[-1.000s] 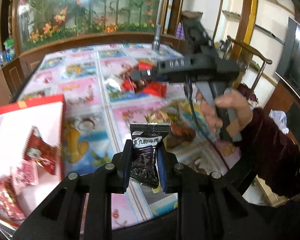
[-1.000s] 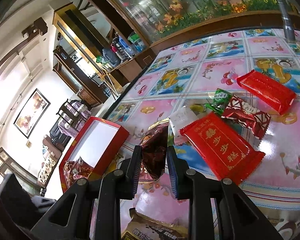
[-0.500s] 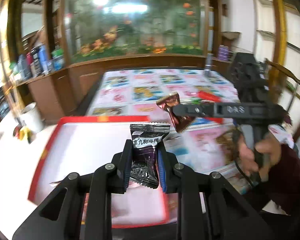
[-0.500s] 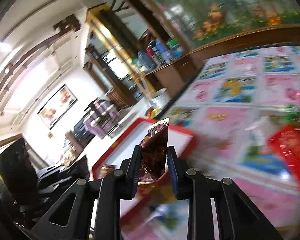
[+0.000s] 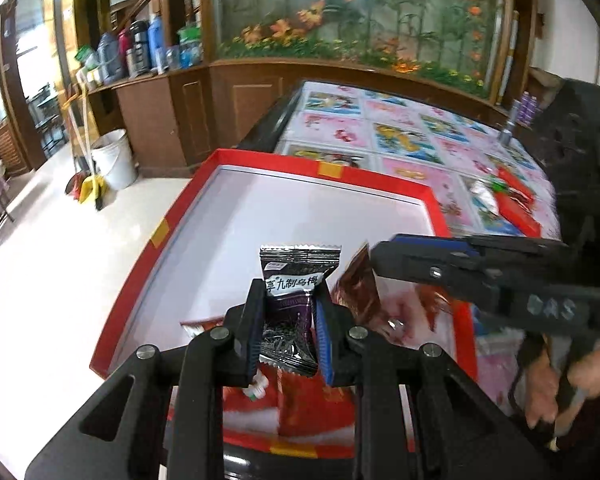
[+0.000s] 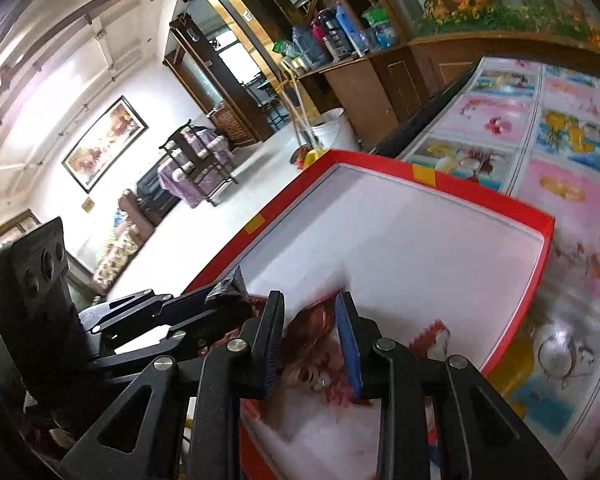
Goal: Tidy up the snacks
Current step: 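Carry the black packet and brown candy into the white box and release both, then move both open tools back toward the snack pile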
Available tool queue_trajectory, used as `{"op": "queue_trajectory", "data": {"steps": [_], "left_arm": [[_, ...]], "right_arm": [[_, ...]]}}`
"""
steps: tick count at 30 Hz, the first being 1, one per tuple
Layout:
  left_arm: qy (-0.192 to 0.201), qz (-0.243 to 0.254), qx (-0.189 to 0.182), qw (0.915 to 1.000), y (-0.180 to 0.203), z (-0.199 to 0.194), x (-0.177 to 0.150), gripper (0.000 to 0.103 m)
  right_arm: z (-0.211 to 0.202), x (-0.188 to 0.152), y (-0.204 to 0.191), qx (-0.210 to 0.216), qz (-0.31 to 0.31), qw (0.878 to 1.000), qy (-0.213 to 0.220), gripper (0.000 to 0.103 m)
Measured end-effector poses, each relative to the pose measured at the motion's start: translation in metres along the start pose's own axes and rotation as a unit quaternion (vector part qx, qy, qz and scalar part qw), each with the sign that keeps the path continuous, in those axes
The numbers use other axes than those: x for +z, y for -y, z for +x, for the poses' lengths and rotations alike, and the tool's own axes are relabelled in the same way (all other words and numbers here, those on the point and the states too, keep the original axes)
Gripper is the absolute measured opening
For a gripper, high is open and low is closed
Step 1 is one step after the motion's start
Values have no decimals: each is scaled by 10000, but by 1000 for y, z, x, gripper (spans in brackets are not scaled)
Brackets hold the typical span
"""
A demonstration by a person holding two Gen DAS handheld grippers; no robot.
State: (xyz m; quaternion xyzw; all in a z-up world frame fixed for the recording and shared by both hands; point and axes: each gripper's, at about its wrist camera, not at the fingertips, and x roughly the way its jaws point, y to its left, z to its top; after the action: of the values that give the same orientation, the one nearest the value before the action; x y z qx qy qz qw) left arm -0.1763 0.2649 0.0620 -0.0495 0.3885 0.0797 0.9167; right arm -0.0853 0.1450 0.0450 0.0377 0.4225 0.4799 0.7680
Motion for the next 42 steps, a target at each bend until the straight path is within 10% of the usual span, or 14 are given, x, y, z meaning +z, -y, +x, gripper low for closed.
{"op": "queue_trajectory", "data": {"steps": [3, 5, 7, 17, 28, 42], "left_arm": [[0, -100, 388, 9992, -1, 0, 5, 28], [102, -102, 463, 9988, 1, -6, 4, 67], [301, -79, 458, 9985, 7, -16, 0, 79], [469, 509, -412, 9968, 86, -43, -3, 79], [-315, 910, -1468, 9845, 211, -17, 1, 80], [-1093, 1351, -1439, 9742, 307, 29, -16, 82]], "right_arm": [[-13, 6, 1, -50, -11, 9998, 199, 41], [-32, 8, 8, -44, -29, 9989, 469, 46], [-55, 9, 19, -172, -20, 9974, 705, 54], [-179, -4, 132, -945, 679, 9807, 1573, 70], [-218, -31, 289, -798, 2364, 9628, 1041, 81], [-287, -40, 283, -736, 2567, 9391, 2163, 82]]}}
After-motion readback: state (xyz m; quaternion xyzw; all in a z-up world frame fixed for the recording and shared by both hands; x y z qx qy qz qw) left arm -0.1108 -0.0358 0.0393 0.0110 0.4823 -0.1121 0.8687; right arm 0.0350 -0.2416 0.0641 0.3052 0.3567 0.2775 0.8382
